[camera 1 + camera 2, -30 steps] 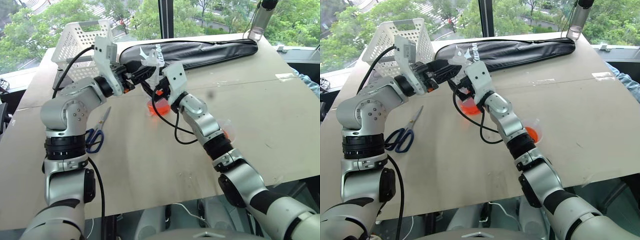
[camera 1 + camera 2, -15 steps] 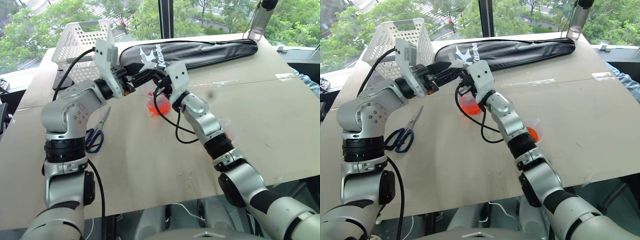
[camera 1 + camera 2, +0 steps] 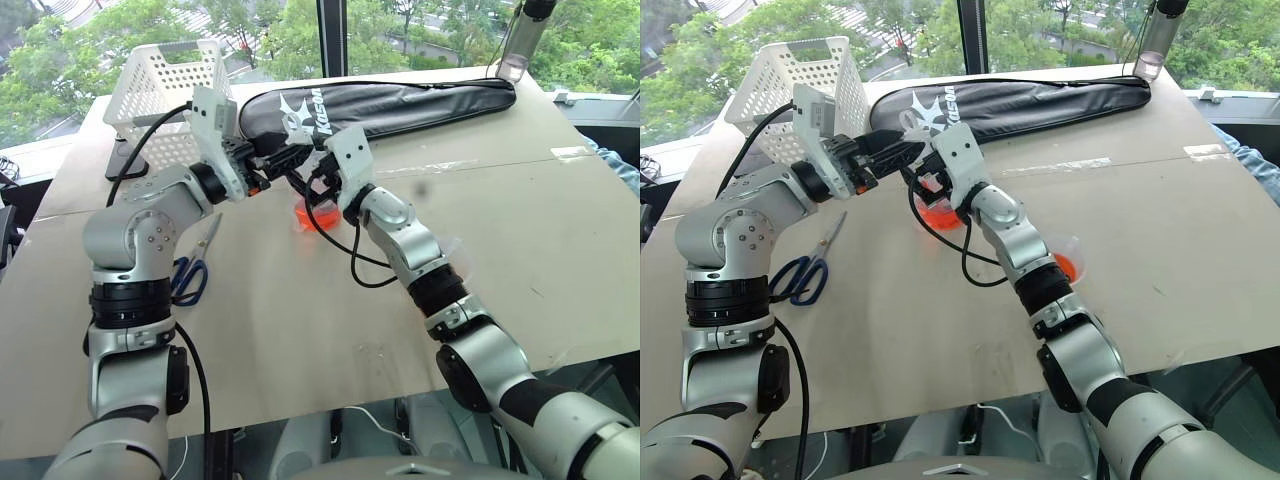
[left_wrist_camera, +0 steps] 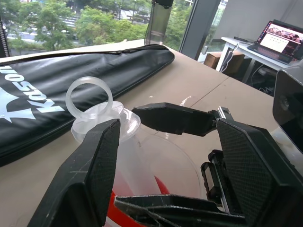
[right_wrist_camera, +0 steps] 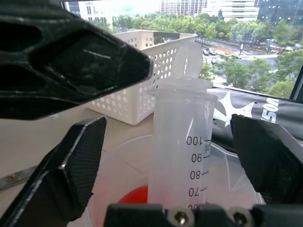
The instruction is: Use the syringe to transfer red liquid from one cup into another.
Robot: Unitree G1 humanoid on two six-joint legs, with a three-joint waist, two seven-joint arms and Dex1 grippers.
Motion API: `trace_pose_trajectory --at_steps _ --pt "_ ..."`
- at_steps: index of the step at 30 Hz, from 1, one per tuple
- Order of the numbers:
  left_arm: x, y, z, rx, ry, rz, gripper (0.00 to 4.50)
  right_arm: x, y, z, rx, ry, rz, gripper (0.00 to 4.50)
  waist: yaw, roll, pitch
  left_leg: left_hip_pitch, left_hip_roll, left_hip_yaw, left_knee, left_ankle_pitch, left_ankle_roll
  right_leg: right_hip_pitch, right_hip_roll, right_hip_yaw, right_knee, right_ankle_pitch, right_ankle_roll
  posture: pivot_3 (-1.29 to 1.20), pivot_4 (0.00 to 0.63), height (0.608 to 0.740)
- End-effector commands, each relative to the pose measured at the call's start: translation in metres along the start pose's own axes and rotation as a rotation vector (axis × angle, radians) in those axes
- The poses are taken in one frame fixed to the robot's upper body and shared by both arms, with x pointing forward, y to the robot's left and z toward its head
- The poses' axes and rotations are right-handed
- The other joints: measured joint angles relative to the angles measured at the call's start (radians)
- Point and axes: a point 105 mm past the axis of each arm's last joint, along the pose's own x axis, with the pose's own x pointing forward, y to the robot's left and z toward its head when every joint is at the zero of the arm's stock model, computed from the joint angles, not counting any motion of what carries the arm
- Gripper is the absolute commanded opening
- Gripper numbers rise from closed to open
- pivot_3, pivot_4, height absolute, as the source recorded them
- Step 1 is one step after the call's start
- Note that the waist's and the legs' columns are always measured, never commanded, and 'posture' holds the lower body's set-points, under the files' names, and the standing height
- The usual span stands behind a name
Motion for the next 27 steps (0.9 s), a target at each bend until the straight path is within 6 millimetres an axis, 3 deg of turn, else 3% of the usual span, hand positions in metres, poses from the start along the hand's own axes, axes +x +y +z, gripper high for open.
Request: trace_pose_trajectory --at_steps 1,9,12,18,27 --pt "-0.006 -0.003 0.014 0.045 -0.047 -0.008 3.29 0.015 0.018 0.036 0.006 -0.084 0.034 4.47 0.000 0.000 0.000 0.000 0.000 0.000 0.000 0.000 0.000 0.000 0.000 0.000 0.000 0.000 0.000 0.00 0.150 0.724" --pt "-0.011 -0.002 0.015 0.056 -0.057 -0.004 3.29 0.021 0.019 0.037 -0.005 -0.049 0.054 4.47 0.000 0.000 0.000 0.000 0.000 0.000 0.000 0.000 0.000 0.000 0.000 0.000 0.000 0.000 0.000 0.00 0.150 0.724" --pt "-0.011 -0.003 0.014 0.061 -0.056 -0.004 3.29 0.023 0.022 0.035 -0.011 -0.026 0.074 3.59 0.000 0.000 0.000 0.000 0.000 0.000 0.000 0.000 0.000 0.000 0.000 0.000 0.000 0.000 0.000 0.00 0.150 0.724" --pt "-0.012 -0.004 0.014 0.067 -0.059 -0.006 3.29 0.025 0.024 0.034 -0.019 -0.002 0.089 0.92 -0.001 0.000 0.000 0.000 0.000 0.000 0.000 0.000 0.000 0.000 0.000 0.000 0.000 0.000 0.000 0.00 0.150 0.724" --pt "-0.014 -0.003 0.016 0.054 -0.080 0.003 3.29 0.022 0.026 0.040 -0.023 -0.007 0.097 0.92 -0.001 0.000 0.000 0.000 0.000 0.000 0.000 0.000 0.000 0.000 0.000 0.000 0.000 0.000 0.000 0.00 0.150 0.724"
